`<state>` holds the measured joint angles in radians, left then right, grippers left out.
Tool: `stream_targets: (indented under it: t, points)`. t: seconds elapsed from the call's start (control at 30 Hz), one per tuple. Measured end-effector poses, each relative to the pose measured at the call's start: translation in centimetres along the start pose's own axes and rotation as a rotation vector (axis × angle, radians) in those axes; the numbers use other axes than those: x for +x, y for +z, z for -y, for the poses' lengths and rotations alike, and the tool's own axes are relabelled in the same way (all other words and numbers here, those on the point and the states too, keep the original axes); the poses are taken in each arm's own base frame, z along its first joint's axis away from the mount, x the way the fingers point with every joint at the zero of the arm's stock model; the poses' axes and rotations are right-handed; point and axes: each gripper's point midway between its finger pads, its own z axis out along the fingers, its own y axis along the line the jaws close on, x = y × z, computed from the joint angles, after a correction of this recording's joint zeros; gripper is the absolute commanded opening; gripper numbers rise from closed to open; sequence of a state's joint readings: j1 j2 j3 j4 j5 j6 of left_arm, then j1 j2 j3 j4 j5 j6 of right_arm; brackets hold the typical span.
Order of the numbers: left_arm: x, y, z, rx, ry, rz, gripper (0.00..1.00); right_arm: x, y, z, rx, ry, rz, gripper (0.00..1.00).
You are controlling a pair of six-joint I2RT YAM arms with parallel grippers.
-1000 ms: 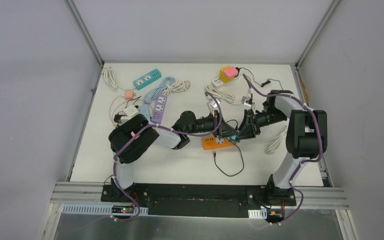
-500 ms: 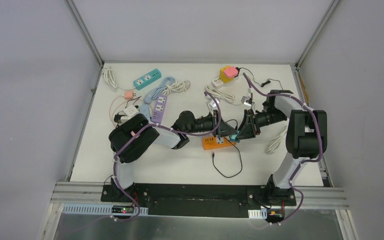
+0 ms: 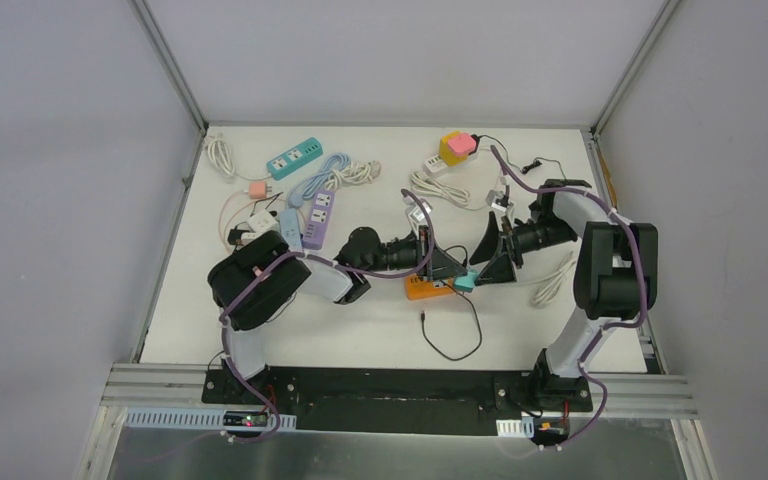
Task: Pull the plug off the socket
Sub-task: Place the plug at the center of the board.
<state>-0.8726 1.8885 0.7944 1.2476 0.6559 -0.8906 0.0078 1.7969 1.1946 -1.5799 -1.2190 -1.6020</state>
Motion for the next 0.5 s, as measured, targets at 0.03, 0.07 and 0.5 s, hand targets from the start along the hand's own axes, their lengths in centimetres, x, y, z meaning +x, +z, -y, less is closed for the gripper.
stream_targets:
  t: [0.03,0.07,0.5]
  points:
    - [-0.1,-0.4,0.1,-0.007,-0.001,0.003,0.00,-0.1,-0.2,0.0,0.007,-0.005,0.003,1.00]
    - [-0.4,-0.7,0.3,-0.009,0.002,0.007,0.00,-0.1,-0.4,0.1,0.015,-0.008,0.008,1.00]
    - [-10.4,-8.5,3.2,-0.234,0.124,0.104,0.00,-0.5,-3.1,0.9,0.109,-0.027,0.069,1.00]
